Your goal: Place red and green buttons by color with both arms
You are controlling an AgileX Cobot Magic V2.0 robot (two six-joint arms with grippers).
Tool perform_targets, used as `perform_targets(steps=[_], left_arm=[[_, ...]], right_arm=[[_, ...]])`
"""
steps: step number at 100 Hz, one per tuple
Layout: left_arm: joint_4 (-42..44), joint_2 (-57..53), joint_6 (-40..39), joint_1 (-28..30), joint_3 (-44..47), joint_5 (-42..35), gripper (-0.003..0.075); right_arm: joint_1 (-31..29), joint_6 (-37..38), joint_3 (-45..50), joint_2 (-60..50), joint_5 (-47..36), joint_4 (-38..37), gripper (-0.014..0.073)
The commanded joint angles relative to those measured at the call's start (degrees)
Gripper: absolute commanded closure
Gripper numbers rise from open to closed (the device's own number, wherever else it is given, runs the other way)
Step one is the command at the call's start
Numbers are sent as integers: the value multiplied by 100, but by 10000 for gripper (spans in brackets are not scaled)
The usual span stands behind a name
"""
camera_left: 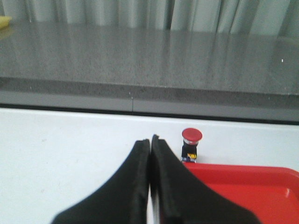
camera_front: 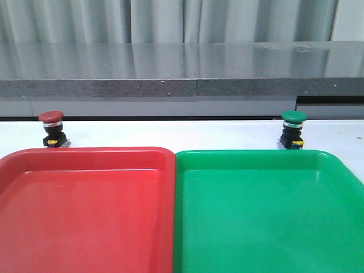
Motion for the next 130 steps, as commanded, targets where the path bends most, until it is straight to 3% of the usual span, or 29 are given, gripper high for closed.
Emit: perform_targets(steps=[1, 32, 67, 77, 94, 101, 108, 130], left_arm=[[-36, 634, -22, -45, -827, 512, 739], [-36, 2151, -11, -45, -2158, 2222, 740], [-36, 2476, -11, -45, -2194, 2330, 729], [-36, 2476, -11, -45, -2194, 2330, 619], [-25, 2476, -11, -45, -2194, 2352, 222], [-25, 2476, -11, -45, -2194, 2352, 112], [-25, 2476, -11, -45, -2194, 2352, 78], [-259, 2668, -11, -45, -2296, 2329, 80]], right_arm=[[-38, -4, -79, -98, -477, 2, 660], [-38, -4, -79, -98, -477, 2, 660], [-38, -4, -79, -98, -477, 2, 660], [-38, -4, -79, -98, -477, 2, 660], [-38, -4, -79, -98, -477, 2, 660], [-38, -4, -79, -98, -477, 2, 660], [-38, -4, -79, -98, -477, 2, 660], [-38, -4, -79, -98, -477, 2, 660]])
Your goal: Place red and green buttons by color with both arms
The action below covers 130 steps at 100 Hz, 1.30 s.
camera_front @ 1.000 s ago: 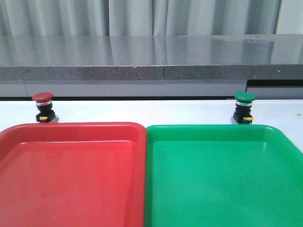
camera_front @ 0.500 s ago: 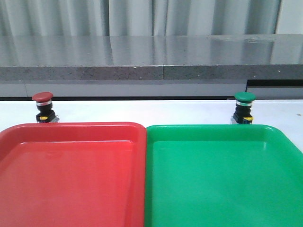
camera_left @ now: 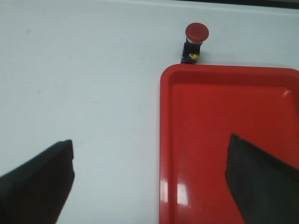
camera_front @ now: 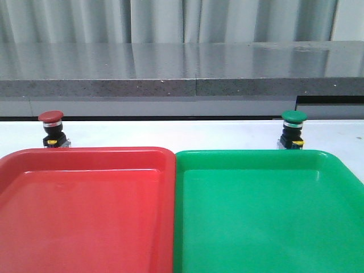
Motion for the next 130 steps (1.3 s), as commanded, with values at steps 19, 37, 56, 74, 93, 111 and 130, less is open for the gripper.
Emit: perform_targets(steps=[19, 37, 56, 74, 93, 111, 130], left_arm=[[-578, 839, 174, -45, -723, -607, 80], [-615, 1643, 272, -184, -1199, -902, 80], [-490, 2657, 284, -534, -1664, -1218, 81], [-308, 3703, 284, -788, -2148, -1427, 81], [-296, 4745, 284, -903, -2599, -1701, 81], [-296, 5618, 273, -912, -2975, -1896, 81], [-317, 6273, 273, -999, -3329, -1986, 81]], right_arm=[[-38, -4, -79, -98, -468, 2, 660], [-38, -4, -79, -98, -468, 2, 660], [-38, -4, -79, -98, -468, 2, 660], [-38, -4, -79, -98, -468, 2, 660], [-38, -4, -79, -98, -468, 2, 660], [-38, -4, -79, -98, -468, 2, 660], [-38, -4, -79, -98, -468, 2, 660]])
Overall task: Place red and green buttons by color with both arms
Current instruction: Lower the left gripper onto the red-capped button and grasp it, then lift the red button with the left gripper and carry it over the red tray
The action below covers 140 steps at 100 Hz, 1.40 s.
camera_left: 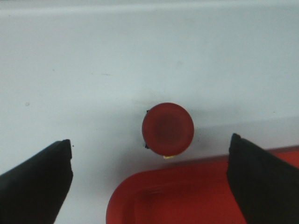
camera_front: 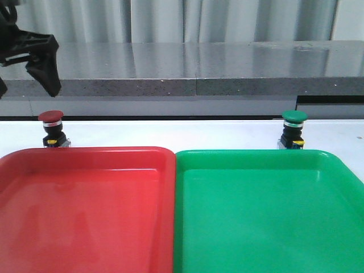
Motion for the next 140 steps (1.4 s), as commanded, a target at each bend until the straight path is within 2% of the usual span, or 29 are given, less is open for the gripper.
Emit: perform_targets(steps=[1, 28, 58, 68, 88, 100, 123, 140], left_arm=[[-40, 4, -22, -104, -342, -298, 81], [-6, 581, -22, -228, -664, -304, 87], [63, 737, -22, -235, -664, -323, 225], [63, 737, -22, -235, -664, -323, 304], [63, 737, -22, -235, -664, -422, 566], [63, 698, -22, -235, -664, -435, 652], [12, 136, -109, -235, -664, -134, 661], [12, -434, -474, -235, -583, 111, 660]], right_arm=[[-38, -8, -79, -98, -468, 2, 660], [-38, -8, -79, -98, -468, 2, 660], [-38, -8, -79, -98, -468, 2, 660], [-38, -8, -79, -98, -468, 2, 660], [-38, -8, -79, -98, -468, 2, 660], [-38, -8, -79, -98, -468, 2, 660], [-38, -8, -79, -98, -468, 2, 660], [-38, -8, -79, -98, -468, 2, 660]])
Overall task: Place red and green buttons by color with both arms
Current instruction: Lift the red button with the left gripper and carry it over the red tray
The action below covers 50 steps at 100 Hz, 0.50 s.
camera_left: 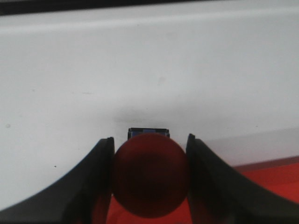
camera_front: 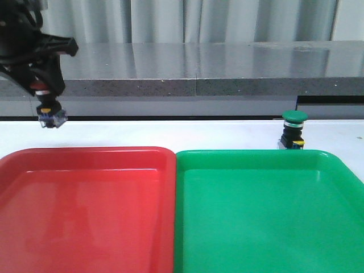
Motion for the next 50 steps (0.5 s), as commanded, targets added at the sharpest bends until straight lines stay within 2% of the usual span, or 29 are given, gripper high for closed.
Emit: perform_targets(steps=[1, 15, 50], left_arm=[[-74, -609, -291, -41, -90, -81, 660], [-74, -1100, -488, -205, 359, -135, 660], [-11, -1917, -1298, -890, 1788, -910, 660]], right_arm=[[-38, -8, -79, -98, -468, 2, 660], [-38, -8, -79, -98, -468, 2, 660], [-38, -8, -79, -98, -468, 2, 660]])
